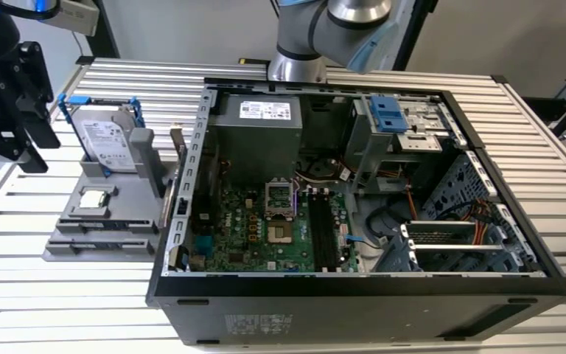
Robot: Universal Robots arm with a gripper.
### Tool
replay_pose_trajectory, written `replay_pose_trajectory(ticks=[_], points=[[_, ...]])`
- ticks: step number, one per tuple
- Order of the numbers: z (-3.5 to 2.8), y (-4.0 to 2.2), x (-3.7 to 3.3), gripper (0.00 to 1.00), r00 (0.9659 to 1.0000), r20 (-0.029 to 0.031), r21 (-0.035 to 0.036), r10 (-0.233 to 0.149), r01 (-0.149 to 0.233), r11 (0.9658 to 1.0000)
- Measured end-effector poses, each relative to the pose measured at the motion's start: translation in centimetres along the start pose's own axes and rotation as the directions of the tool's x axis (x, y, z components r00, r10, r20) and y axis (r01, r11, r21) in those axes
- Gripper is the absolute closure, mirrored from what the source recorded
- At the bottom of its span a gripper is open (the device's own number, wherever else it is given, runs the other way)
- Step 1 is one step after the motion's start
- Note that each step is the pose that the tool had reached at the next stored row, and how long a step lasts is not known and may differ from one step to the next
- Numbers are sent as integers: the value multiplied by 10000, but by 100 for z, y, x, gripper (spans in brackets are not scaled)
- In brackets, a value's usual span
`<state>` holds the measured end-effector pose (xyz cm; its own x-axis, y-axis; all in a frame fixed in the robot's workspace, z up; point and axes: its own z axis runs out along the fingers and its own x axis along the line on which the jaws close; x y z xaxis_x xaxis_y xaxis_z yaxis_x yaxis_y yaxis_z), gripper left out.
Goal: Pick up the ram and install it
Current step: 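Pick up the ram and move it above insertion slot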
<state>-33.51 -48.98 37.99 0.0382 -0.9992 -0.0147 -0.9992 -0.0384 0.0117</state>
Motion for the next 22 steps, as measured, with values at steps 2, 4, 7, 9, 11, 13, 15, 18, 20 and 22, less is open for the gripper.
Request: replay_pose_trajectory(ticks=[2, 4, 7, 9, 11, 13, 15, 18, 20, 22], points=[[17, 0, 0, 0, 10000, 0, 0, 0, 0, 10000], [29, 0, -4, 0, 10000, -1, -1, 0, 0, 10000], [52, -1, -7, 0, 10000, -1, 0, -1, 1, 10000], [63, 0, -7, 0, 10000, 0, 1, 0, 0, 10000], [78, 0, -7, 0, 10000, -1, 1, 1, -1, 10000], [98, -1, -8, 0, 10000, 0, 2, 0, 0, 10000], [127, -1, -10, 0, 10000, -1, 1, 1, -1, 10000], [181, -2, -9, 0, 10000, -1, 1, 7, -7, 10000], [217, -3, -9, 0, 10000, -1, 2, 13, -13, 10000], [253, -2, -10, 0, 10000, -2, 1, 18, -18, 10000]])
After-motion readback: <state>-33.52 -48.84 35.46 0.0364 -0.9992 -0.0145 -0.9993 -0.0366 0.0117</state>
